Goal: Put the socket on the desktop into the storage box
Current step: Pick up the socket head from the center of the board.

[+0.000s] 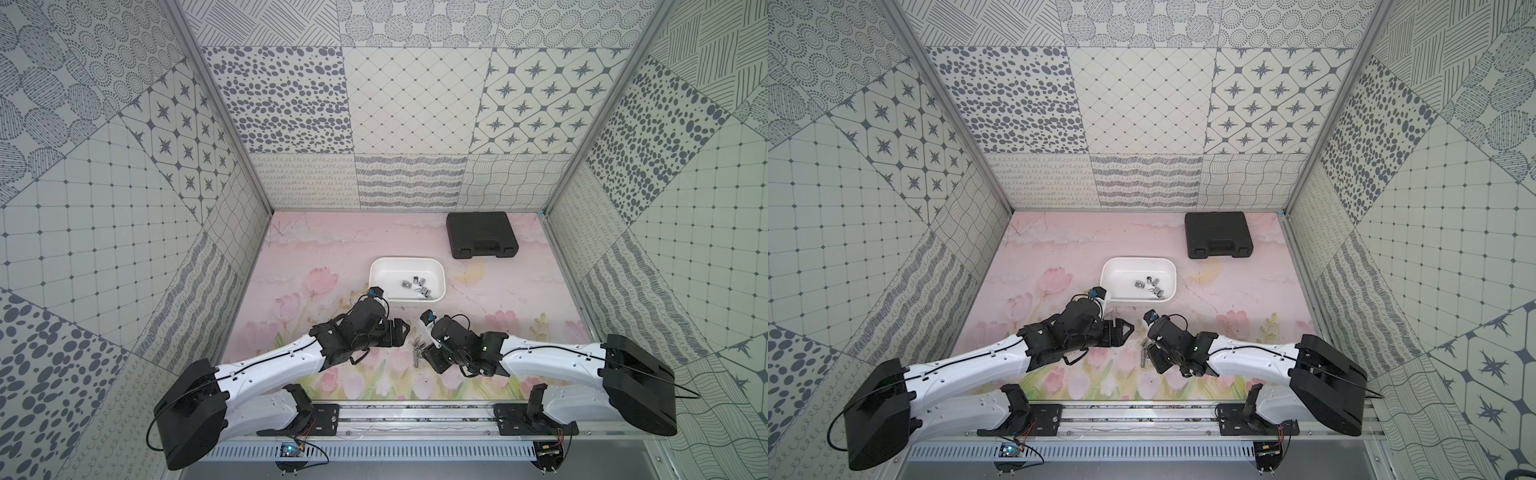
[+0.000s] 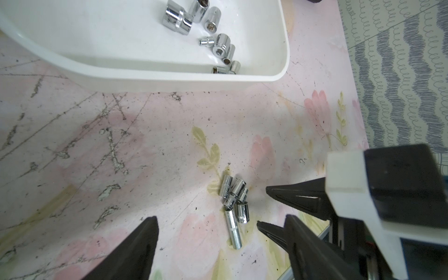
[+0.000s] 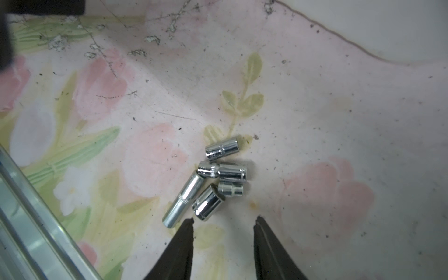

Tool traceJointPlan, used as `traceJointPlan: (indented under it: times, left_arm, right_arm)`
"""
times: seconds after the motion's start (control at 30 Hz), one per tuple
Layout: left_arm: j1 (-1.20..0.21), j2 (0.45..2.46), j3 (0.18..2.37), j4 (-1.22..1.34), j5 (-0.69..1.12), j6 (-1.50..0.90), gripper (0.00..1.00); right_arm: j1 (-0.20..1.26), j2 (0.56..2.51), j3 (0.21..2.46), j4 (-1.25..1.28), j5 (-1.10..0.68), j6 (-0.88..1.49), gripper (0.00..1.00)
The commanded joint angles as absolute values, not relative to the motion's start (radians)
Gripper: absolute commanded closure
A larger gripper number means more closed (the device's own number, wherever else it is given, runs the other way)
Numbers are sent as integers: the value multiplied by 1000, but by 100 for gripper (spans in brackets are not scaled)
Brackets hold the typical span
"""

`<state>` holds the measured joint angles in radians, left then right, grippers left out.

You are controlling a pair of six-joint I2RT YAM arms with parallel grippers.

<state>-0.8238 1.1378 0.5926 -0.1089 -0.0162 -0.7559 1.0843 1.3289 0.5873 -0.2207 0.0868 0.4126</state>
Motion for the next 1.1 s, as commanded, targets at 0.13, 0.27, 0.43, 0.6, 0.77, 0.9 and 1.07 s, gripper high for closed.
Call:
traceJointPlan:
  times: [0.13, 0.27, 0.43, 0.6, 0.77, 0.9, 1.07]
  left_arm:
    - [-830, 1135, 602, -95, -41, -747, 14]
    - [-832, 1131, 601, -96, -42, -747, 14]
    - [-832, 1129, 601, -97, -46, -747, 14]
    - [-832, 1123, 600, -98, -52, -748, 14]
    - [-831, 1115, 598, -101, -54, -747, 14]
    - [-833, 1114, 597, -101, -57, -747, 14]
    - [-831, 1111, 597, -100, -55, -747, 14]
  right_arm:
    - [1110, 1393, 644, -192, 112, 420, 56]
    - [1117, 1417, 655, -199, 133, 423, 57]
    - [1118, 1444, 668, -208, 148, 425, 57]
    - [1122, 1471, 684, -220, 149, 425, 59]
    - [1123, 1482, 689, -232, 161, 426, 61]
    - [1124, 1481, 685, -245, 173, 430, 63]
    - [1126, 1478, 682, -256, 181, 434, 65]
